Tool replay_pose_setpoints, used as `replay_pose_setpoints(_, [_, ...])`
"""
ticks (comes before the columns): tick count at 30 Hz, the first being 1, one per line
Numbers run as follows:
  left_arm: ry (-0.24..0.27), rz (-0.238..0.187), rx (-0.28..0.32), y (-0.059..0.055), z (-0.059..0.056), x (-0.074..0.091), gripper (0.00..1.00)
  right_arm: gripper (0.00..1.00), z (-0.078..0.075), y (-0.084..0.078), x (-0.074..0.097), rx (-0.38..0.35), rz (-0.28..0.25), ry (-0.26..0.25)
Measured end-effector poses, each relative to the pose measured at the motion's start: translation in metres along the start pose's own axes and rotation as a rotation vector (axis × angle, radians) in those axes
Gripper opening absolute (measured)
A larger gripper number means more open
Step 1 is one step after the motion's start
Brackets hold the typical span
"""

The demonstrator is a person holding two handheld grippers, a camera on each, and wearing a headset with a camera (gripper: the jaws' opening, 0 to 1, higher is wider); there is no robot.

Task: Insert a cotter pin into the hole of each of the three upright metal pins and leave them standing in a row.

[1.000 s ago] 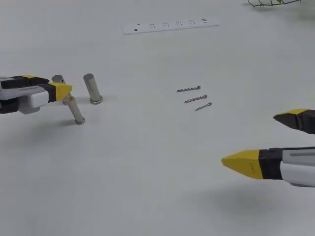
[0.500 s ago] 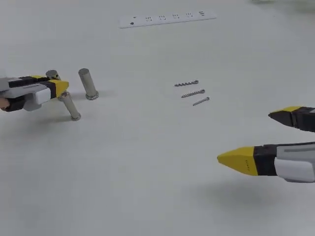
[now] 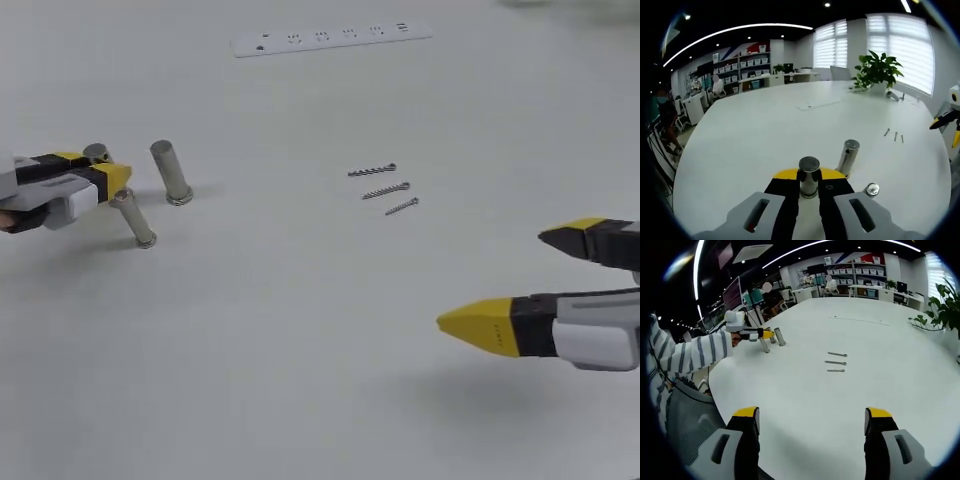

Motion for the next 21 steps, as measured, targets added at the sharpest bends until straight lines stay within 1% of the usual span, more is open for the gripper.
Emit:
replay_pose_setpoints(2, [0.002,-0.003,-0.01,0.0,0.0,0.001,0.09,0.85,0.001,0.001,-0.001,0.002,0.0,0.002])
replay_pose_setpoints(8, [0.01,0.003,-0.008,-0.001,0.002,0.005,0.09,0.85,0.003,0.002,0.0,0.011,-0.002,0.01])
replay_pose_setpoints(10, [0.03,-0.003,-0.02,0.0,0.004,0.008,0.09,0.85,0.003,0.002,0.001,0.009,-0.005,0.008])
replay_pose_setpoints(11, [0.045,-0.011,-0.007,0.002,0.005,0.011,0.09,0.85,0.002,0.002,0.001,0.008,-0.007,0.006])
replay_pose_setpoints(12, [0.053,-0.032,0.042,0.005,0.006,0.013,0.09,0.85,0.002,0.002,0.002,0.007,-0.009,0.004])
replay_pose_setpoints(13, [0.058,-0.043,0.052,0.007,0.008,0.015,0.09,0.85,0.002,0.002,0.002,0.006,-0.008,0.004])
replay_pose_setpoints(15, [0.073,-0.057,0.033,0.012,0.009,0.022,0.09,0.85,0.002,0.002,0.003,0.008,-0.007,0.001])
replay_pose_setpoints(17, [0.086,-0.063,0.032,0.015,0.011,0.027,0.09,0.85,0.003,0.002,0.004,0.011,-0.01,-0.001])
replay_pose_setpoints(19, [0.093,-0.074,0.045,0.019,0.012,0.037,0.09,0.85,0.004,0.004,0.006,0.013,-0.018,-0.002])
replay_pose_setpoints(21, [0.097,-0.083,0.071,0.019,0.008,0.046,0.09,0.85,0.004,0.005,0.007,0.017,-0.024,-0.003])
Point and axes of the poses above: the centre of the closed fingertips' face, and the gripper's own axes: x roughly backward along the fingers, z roughly to its left, y roughly out of its top, the point moved 8 cm from there along x, roughly backward along the fingers, and after that the axes turned 11 degrees about x, right-handed, at the moved point
